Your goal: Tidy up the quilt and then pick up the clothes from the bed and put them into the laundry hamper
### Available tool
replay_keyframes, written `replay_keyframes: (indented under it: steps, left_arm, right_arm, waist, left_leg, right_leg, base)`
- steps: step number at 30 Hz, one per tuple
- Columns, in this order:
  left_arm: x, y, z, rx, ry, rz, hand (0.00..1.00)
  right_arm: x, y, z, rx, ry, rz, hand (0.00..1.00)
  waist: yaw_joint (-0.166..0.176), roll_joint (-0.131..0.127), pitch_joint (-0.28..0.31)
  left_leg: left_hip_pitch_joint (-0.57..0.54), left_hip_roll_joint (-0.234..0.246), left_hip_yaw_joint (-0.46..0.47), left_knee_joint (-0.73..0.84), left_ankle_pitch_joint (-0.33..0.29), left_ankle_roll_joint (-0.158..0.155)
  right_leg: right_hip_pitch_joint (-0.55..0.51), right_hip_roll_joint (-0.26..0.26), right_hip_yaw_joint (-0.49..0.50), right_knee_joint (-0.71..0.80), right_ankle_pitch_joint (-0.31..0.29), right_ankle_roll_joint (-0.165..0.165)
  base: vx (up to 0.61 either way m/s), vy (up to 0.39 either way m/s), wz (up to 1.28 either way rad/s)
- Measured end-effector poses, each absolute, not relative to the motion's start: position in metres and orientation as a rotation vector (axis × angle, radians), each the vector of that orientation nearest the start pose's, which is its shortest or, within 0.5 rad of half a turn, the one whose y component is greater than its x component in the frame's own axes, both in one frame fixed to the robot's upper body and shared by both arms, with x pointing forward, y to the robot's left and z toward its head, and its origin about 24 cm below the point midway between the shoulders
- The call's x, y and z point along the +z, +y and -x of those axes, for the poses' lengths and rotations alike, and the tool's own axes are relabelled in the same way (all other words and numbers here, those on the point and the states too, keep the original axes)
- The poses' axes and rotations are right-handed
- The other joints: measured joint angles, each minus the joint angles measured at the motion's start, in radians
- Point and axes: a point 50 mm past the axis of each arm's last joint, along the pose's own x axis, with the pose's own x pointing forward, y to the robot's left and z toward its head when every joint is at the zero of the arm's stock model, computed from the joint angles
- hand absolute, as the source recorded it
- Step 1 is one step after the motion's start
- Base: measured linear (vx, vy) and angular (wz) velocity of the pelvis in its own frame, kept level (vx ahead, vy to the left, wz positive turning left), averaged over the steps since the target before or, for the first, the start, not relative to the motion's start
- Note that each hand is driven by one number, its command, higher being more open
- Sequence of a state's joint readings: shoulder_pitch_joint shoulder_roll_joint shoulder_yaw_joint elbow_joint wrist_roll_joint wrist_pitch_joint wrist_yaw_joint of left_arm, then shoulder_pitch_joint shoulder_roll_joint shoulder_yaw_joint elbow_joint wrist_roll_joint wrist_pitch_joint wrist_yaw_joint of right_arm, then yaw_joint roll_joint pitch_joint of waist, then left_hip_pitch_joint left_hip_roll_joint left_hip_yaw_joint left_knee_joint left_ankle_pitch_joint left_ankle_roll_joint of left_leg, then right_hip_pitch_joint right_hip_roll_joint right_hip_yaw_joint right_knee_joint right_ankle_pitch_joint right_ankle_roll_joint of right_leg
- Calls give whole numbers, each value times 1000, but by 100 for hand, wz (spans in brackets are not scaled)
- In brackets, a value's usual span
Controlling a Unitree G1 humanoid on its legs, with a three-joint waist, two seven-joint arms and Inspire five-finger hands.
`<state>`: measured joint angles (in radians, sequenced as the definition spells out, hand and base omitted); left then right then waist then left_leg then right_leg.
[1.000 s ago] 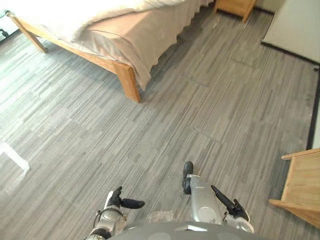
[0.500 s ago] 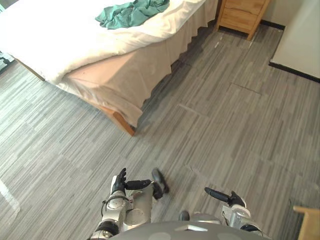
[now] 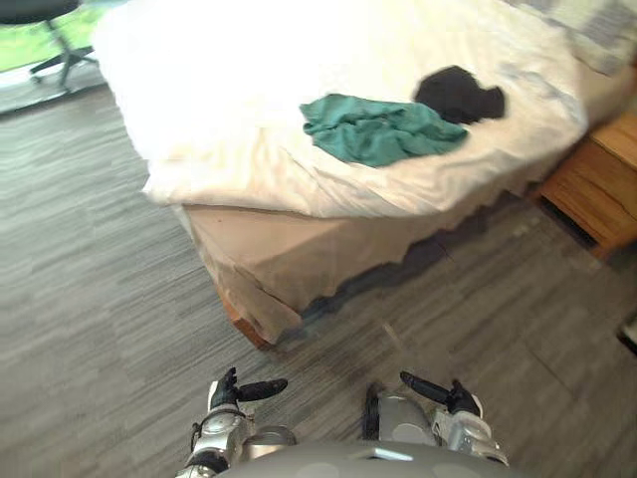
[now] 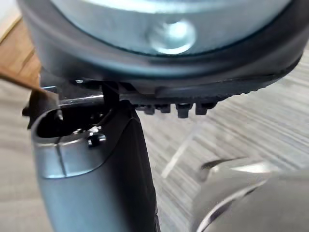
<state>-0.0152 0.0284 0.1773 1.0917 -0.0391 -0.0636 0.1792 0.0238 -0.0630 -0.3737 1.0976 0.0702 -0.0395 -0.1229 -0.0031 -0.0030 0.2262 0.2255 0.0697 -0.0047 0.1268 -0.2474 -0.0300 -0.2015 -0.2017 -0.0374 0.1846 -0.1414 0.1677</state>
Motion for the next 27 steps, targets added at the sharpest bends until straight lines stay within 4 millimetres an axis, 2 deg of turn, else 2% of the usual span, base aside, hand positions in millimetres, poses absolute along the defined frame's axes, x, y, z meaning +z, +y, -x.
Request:
replay_keyframes:
  steps: [1, 2, 3, 4, 5, 6, 7, 8, 10, 12, 13, 14, 15, 17, 19, 22, 27]
  left_arm:
    - [-155, 198, -119, 409, 1021, 30, 100]
    - [-157, 199, -114, 430, 1033, 46, 100]
    - [-160, 189, -107, 437, 1050, 83, 100]
    - [-160, 186, -106, 452, 1051, 112, 100]
    - [-159, 185, -108, 451, 1043, 121, 100]
    - [-159, 184, -107, 448, 1037, 128, 100]
    - [-159, 184, -107, 443, 1034, 124, 100]
    - [-158, 185, -108, 443, 1023, 122, 100]
    - [-158, 185, -108, 434, 1017, 111, 100]
    - [-158, 184, -108, 433, 1019, 113, 100]
    - [-160, 184, -104, 444, 1037, 129, 100]
    - [-160, 186, -104, 448, 1039, 130, 100]
    - [-160, 191, -103, 462, 1037, 123, 100]
    - [-159, 200, -100, 503, 1039, 138, 100]
    - [-161, 204, -95, 544, 1060, 169, 100]
    - [-162, 206, -89, 595, 1069, 216, 100]
    - [-165, 219, -63, 850, 1080, 402, 100]
  right_arm:
    - [-163, -214, -88, -517, 1109, -152, 100]
    - [-163, -217, -85, -527, 1116, -153, 100]
    - [-160, -225, -87, -516, 1099, -108, 100]
    - [-158, -230, -90, -503, 1086, -73, 100]
    - [-157, -233, -93, -482, 1083, -38, 100]
    - [-156, -235, -92, -473, 1090, -25, 100]
    - [-157, -234, -90, -469, 1100, -21, 100]
    - [-158, -233, -88, -462, 1108, -16, 100]
    - [-157, -233, -93, -454, 1095, -11, 100]
    - [-156, -233, -98, -452, 1085, -11, 100]
    - [-157, -235, -94, -461, 1099, -11, 100]
    - [-158, -234, -91, -462, 1114, -15, 100]
    - [-161, -230, -84, -462, 1146, -25, 100]
    - [-165, -223, -73, -465, 1179, -47, 100]
    - [-167, -221, -64, -473, 1208, -56, 100]
    - [-168, -221, -59, -467, 1225, -41, 100]
    - [-167, -221, -60, -461, 1227, -29, 100]
  waist:
    - [1, -31, -9]
    - [-5, -12, -6]
    - [-1, 25, -21]
    - [2, 34, -21]
    - [-1, 53, -15]
    - [0, 60, -14]
    - [0, 60, -14]
    - [4, 57, -15]
    - [3, 58, -15]
    - [-2, 64, -19]
    - [-3, 67, -29]
    - [-3, 67, -34]
    - [-1, 41, -39]
    - [-1, 13, -38]
    - [-3, 2, -43]
    - [-3, 4, -45]
    - [-3, 5, -45]
  left_leg:
    - [25, 15, -15, 20, -42, -47]
    - [30, 50, -27, 60, -54, -65]
    - [2, 91, -9, 124, -41, -65]
    - [-38, 115, -1, 192, -26, -73]
    - [-89, 147, 15, 295, 25, -96]
    - [-124, 185, 81, 376, 41, -121]
    - [-128, 202, 131, 393, 37, -125]
    - [-130, 219, 230, 387, 25, -141]
    - [-135, 209, 333, 292, 25, -132]
    - [-139, 176, 366, 135, 99, -112]
    - [-120, 158, 370, 48, 148, -126]
    - [-105, 147, 361, 20, 155, -128]
    - [-90, 125, 361, -12, 165, -122]
    - [-69, 104, 351, -39, 171, -115]
    - [-50, 86, 347, -57, 177, -107]
    - [-34, 70, 340, -81, 183, -102]
    - [-12, 62, 330, -165, 240, -104]
  right_leg:
    - [9, -4, 45, 38, 102, 15]
    - [17, 5, 21, 115, 115, -2]
    - [24, 27, -21, 148, 83, -35]
    - [45, 35, -57, 154, 61, -49]
    - [99, 39, -106, 130, 47, -72]
    - [182, 39, -159, 69, 45, -78]
    - [224, 39, -182, 39, 46, -80]
    - [281, 38, -209, -3, 48, -85]
    - [320, 36, -235, -45, 48, -85]
    - [334, 40, -252, -61, 48, -84]
    - [350, 50, -265, -79, 51, -76]
    - [360, 47, -270, -88, 54, -71]
    - [371, 40, -278, -103, 58, -64]
    - [402, 22, -295, -119, 62, -58]
    - [424, 8, -312, -124, 65, -54]
    - [439, -3, -318, -133, 68, -49]
    - [433, -2, -335, -137, 69, -47]
  base:
    - [696, -639, 191]
    - [545, -557, 137]
    - [478, -524, 90]
    - [415, -477, 89]
    - [392, -460, 113]
    - [335, -406, 112]
    - [272, -338, 93]
    - [238, -301, 56]
    - [160, -163, 32]
    - [167, -10, 19]
    - [143, 70, 25]
    - [139, 83, 30]
    - [75, 49, 22]
    - [69, 56, 27]
    - [67, 82, 21]
    - [19, 45, 10]
    - [-38, -8, 6]
